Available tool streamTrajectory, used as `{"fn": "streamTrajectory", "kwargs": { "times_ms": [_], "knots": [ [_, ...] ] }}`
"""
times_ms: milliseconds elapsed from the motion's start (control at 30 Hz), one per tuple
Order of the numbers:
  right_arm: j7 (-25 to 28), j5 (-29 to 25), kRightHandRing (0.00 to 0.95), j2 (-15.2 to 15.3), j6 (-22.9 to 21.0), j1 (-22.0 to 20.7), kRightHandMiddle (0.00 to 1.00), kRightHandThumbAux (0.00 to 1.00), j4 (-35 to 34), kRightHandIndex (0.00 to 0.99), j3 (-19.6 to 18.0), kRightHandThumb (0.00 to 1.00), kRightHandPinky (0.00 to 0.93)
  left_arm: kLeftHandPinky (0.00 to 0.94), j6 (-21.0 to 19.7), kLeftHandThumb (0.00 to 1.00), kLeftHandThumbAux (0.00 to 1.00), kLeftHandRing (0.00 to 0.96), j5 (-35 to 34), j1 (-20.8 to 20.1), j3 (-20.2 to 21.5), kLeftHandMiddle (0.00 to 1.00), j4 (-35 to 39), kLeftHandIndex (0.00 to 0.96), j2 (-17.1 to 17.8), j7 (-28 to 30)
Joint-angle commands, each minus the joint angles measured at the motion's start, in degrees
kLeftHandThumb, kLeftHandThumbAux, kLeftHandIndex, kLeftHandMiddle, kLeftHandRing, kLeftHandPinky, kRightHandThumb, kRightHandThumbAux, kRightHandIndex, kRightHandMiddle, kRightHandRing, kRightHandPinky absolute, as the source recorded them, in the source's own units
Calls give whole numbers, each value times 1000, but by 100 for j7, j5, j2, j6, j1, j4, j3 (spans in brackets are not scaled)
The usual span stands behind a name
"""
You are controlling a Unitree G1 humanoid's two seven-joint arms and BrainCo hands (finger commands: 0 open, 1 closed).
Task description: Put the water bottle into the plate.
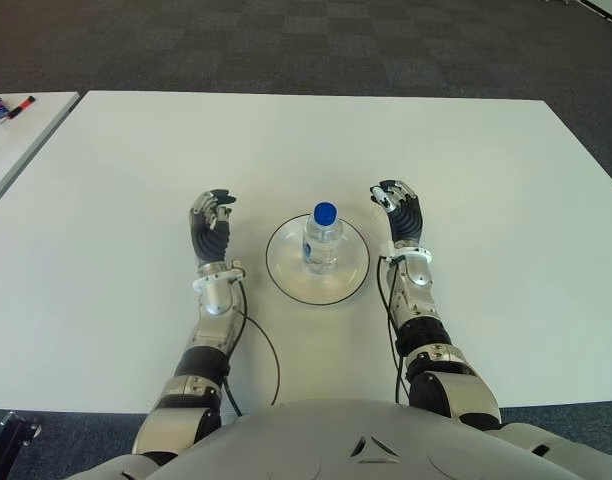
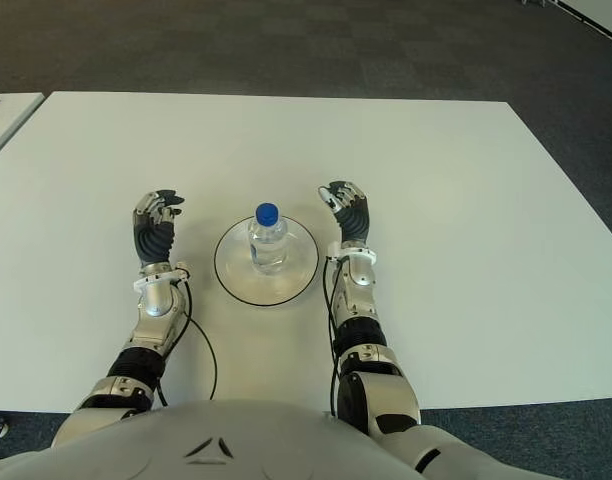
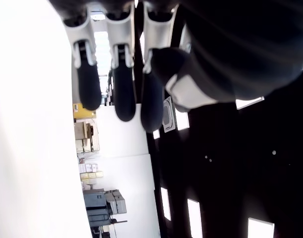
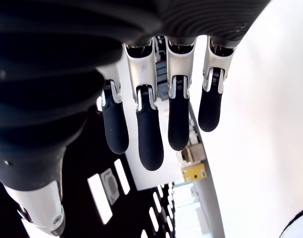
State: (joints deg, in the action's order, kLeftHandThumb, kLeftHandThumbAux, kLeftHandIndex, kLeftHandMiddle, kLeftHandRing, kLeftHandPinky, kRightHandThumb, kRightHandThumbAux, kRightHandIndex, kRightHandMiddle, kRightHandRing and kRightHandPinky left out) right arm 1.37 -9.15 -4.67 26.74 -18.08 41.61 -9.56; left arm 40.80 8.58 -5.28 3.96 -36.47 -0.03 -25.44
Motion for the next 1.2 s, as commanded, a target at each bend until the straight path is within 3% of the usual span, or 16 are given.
{"fn": "streamTrajectory", "kwargs": {
  "times_ms": [33,667,1200],
  "knots": [
    [-62,91,530,-217,164,177,495,693,115,406,89,824,513,399,-164,834,677,384,37,84,14,467,178,396,-47,36],
    [-214,274,552,-194,513,212,502,690,137,394,238,837,546,386,-521,834,678,364,27,244,-12,460,586,400,-73,123],
    [-478,566,583,-144,685,211,500,689,185,400,368,838,576,379,-575,833,680,360,40,266,4,463,627,393,-65,135]
  ]
}}
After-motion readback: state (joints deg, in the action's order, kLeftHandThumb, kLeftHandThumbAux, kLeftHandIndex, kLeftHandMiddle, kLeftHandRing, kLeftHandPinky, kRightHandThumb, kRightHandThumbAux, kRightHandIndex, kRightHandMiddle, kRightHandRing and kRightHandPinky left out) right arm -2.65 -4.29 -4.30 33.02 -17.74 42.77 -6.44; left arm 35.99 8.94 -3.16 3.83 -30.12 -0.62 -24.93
